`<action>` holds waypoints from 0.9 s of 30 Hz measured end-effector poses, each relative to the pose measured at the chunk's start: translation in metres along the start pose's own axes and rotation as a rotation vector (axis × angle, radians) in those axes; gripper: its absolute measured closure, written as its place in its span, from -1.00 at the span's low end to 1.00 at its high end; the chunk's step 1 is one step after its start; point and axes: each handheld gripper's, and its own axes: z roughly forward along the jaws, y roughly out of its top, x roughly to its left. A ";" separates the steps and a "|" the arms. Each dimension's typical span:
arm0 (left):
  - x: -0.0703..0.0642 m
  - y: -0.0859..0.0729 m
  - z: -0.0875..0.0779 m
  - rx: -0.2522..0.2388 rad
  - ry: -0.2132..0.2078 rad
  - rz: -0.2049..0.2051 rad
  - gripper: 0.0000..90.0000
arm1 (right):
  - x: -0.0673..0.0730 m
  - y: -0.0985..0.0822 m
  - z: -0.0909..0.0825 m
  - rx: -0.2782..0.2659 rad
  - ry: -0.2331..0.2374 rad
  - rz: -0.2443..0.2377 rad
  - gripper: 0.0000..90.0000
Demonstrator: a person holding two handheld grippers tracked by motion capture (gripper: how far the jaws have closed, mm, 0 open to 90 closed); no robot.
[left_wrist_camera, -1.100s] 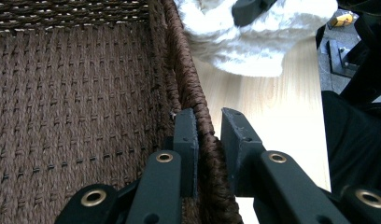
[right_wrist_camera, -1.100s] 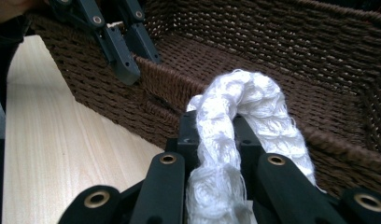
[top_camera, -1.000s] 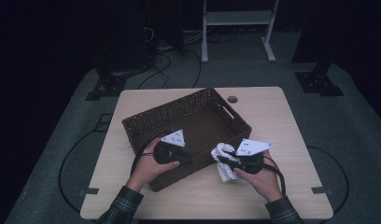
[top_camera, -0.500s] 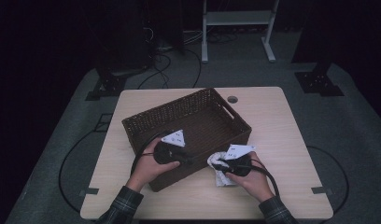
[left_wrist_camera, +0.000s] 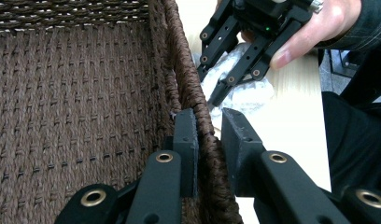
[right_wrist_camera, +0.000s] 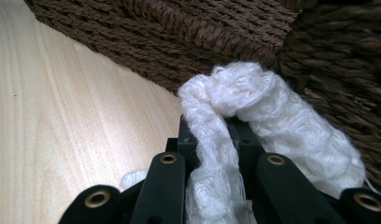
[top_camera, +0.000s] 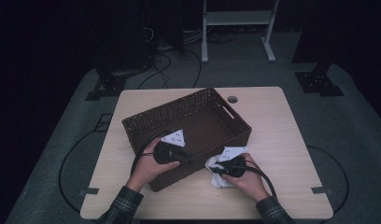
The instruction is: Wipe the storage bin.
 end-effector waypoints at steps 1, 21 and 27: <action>0.000 0.000 0.000 0.000 0.000 0.001 0.68 | 0.001 0.000 -0.002 0.000 -0.002 0.001 0.73; 0.000 0.000 0.000 0.000 -0.001 0.000 0.68 | 0.016 0.026 -0.057 -0.205 -0.023 -0.051 0.73; 0.000 0.000 0.000 0.001 -0.002 0.000 0.68 | 0.021 0.035 -0.068 -0.280 -0.008 -0.053 0.73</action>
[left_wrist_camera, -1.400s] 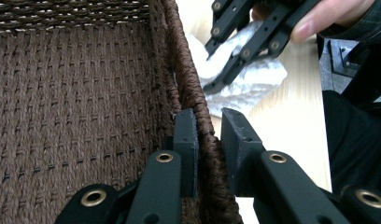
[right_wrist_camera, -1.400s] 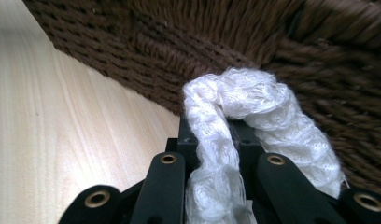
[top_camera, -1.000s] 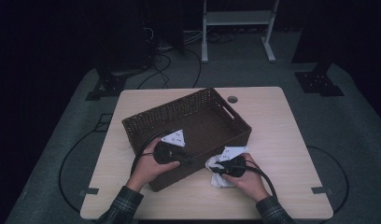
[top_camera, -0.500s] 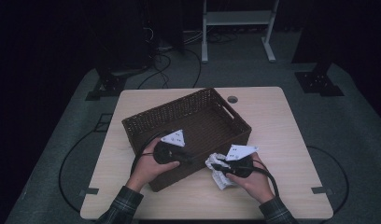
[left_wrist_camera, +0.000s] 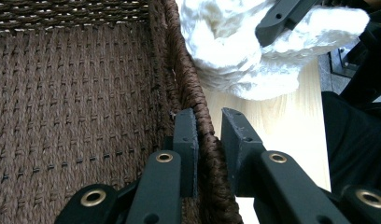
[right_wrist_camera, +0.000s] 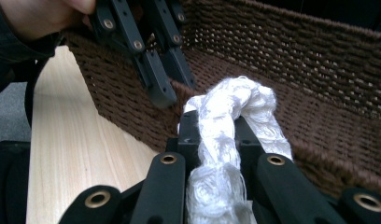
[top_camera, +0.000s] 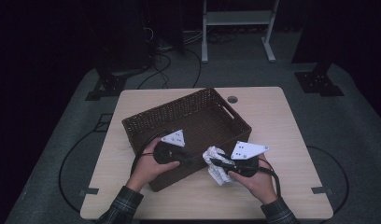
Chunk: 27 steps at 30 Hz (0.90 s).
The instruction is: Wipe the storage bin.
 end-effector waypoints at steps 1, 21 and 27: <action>0.000 0.000 0.000 0.000 -0.001 0.000 0.68 | 0.000 0.001 0.001 0.000 0.000 -0.003 0.73; 0.000 0.000 0.000 0.002 0.003 0.001 0.68 | 0.003 -0.011 0.033 0.071 0.061 0.013 0.73; 0.000 0.000 0.000 0.002 0.003 0.003 0.68 | 0.005 -0.021 0.046 0.133 0.075 0.006 0.73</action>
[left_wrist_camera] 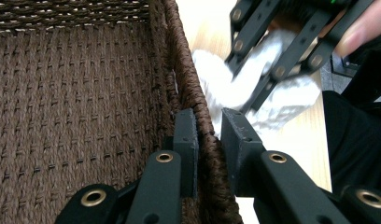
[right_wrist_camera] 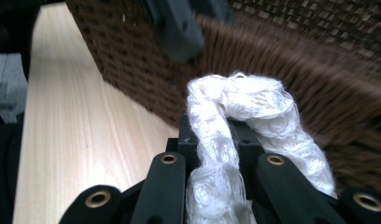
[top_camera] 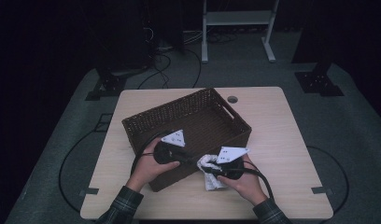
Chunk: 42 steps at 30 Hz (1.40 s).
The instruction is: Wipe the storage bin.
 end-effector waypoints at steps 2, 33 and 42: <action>0.000 0.000 0.000 0.001 -0.001 0.000 0.68 | 0.000 -0.003 0.006 0.029 0.001 0.001 0.73; 0.001 0.000 0.000 -0.001 -0.003 0.000 0.68 | 0.016 0.010 0.001 0.006 0.006 -0.039 0.72; 0.001 0.000 0.000 0.000 -0.002 0.002 0.68 | 0.021 0.013 0.004 -0.006 0.017 -0.051 0.73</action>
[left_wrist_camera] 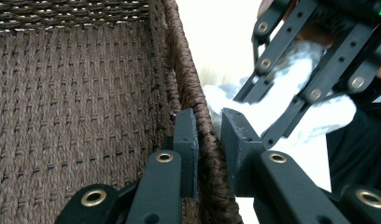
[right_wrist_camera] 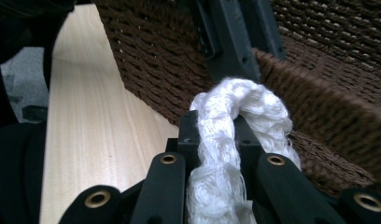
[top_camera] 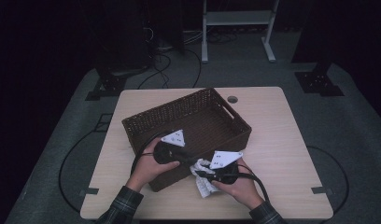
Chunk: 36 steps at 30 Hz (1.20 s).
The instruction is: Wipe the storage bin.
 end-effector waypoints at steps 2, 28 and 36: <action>0.000 0.000 0.000 0.000 0.001 -0.001 0.68 | 0.000 -0.001 0.005 0.013 0.003 0.003 0.73; -0.001 0.000 0.000 -0.002 0.001 -0.005 0.69 | 0.004 -0.017 0.039 0.121 0.019 -0.018 0.73; 0.000 0.000 0.000 0.001 -0.002 -0.004 0.68 | 0.013 -0.002 0.026 0.032 0.043 -0.020 0.73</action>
